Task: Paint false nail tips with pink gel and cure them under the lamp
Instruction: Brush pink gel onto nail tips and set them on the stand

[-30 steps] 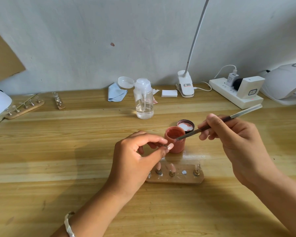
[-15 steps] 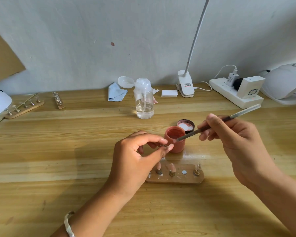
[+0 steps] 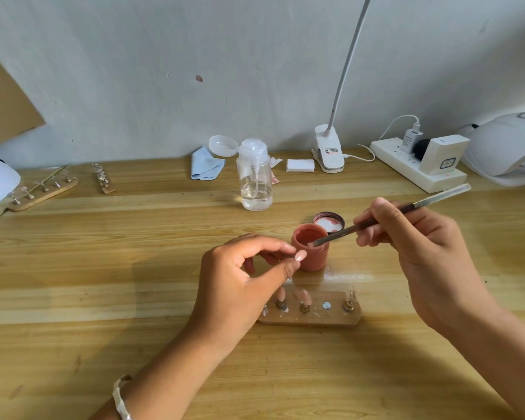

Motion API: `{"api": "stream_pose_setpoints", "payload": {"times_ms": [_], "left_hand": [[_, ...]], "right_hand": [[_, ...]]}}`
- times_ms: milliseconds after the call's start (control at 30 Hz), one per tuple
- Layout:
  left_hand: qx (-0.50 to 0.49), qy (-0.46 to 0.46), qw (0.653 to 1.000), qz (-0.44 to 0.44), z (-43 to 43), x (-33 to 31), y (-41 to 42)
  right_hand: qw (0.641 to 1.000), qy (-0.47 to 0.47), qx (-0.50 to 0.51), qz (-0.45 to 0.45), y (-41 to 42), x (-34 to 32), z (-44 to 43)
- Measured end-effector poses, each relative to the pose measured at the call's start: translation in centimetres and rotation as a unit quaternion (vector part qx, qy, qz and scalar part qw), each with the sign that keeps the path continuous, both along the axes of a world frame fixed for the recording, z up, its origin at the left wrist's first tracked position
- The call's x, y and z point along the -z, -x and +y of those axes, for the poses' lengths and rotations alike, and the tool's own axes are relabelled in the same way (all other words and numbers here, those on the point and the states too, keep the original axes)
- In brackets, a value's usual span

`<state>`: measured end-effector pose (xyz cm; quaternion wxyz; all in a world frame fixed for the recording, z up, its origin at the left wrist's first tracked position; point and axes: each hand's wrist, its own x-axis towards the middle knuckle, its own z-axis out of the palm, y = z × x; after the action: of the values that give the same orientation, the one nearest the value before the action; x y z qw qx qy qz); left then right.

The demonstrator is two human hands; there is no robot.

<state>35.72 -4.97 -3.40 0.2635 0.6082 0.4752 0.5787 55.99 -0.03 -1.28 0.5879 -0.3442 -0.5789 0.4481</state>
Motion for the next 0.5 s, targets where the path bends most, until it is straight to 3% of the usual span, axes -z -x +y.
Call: {"api": "stream_pose_setpoints", "payload": {"times_ms": [167, 367, 500], "left_hand": [[-0.006, 0.008, 1.000, 0.011, -0.04, -0.22, -0.09], [-0.001, 0.004, 1.000, 0.004, -0.03, -0.30, 0.00], [-0.004, 0.006, 1.000, 0.011, -0.01, -0.23, 0.04]], "right_hand": [[0.998, -0.033, -0.047, -0.028, 0.29, 0.06, -0.52], [1.000, -0.007, 0.007, 0.001, 0.03, 0.08, 0.06], [0.999, -0.027, -0.024, 0.003, 0.19, 0.13, -0.27]]}}
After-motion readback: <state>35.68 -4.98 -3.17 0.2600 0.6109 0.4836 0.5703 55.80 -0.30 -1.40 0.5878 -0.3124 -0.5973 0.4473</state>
